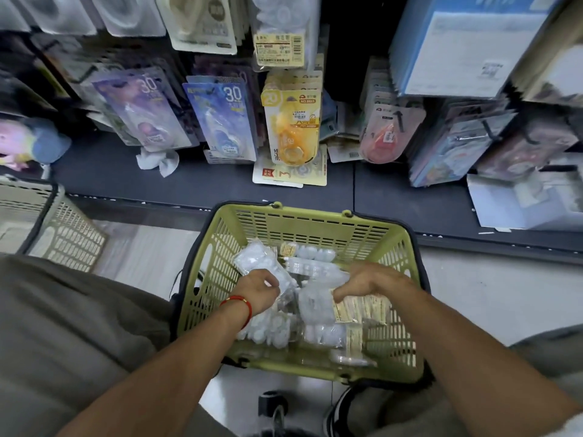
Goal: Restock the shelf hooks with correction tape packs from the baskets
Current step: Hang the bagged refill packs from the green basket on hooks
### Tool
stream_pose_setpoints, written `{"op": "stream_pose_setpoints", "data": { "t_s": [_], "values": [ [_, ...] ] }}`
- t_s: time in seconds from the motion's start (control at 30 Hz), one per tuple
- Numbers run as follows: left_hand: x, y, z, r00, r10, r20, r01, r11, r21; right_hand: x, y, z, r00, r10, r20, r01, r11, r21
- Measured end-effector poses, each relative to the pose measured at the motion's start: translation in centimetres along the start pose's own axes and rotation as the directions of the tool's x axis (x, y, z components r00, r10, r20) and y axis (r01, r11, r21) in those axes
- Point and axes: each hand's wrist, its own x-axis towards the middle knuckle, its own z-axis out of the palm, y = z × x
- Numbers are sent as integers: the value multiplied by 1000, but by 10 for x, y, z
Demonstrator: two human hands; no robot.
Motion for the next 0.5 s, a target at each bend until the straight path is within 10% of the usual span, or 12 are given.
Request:
{"op": "stream_pose_setpoints", "data": {
  "t_s": [0.2, 0.33, 0.5],
  "values": [
    [-51, 58, -17, 989, -126, -81, 51, 793, -607, -86, 19, -81, 987, -73, -146, 133, 879, 458],
    [-95, 120, -41, 965, 203, 167, 46, 496, -867, -126, -6, -99, 922, -265, -281, 383, 529, 758],
    [-108, 176, -93, 909, 415, -37, -195, 345, -918, -149, -56, -118, 801, -276, -531, 598, 420, 682]
  ]
}}
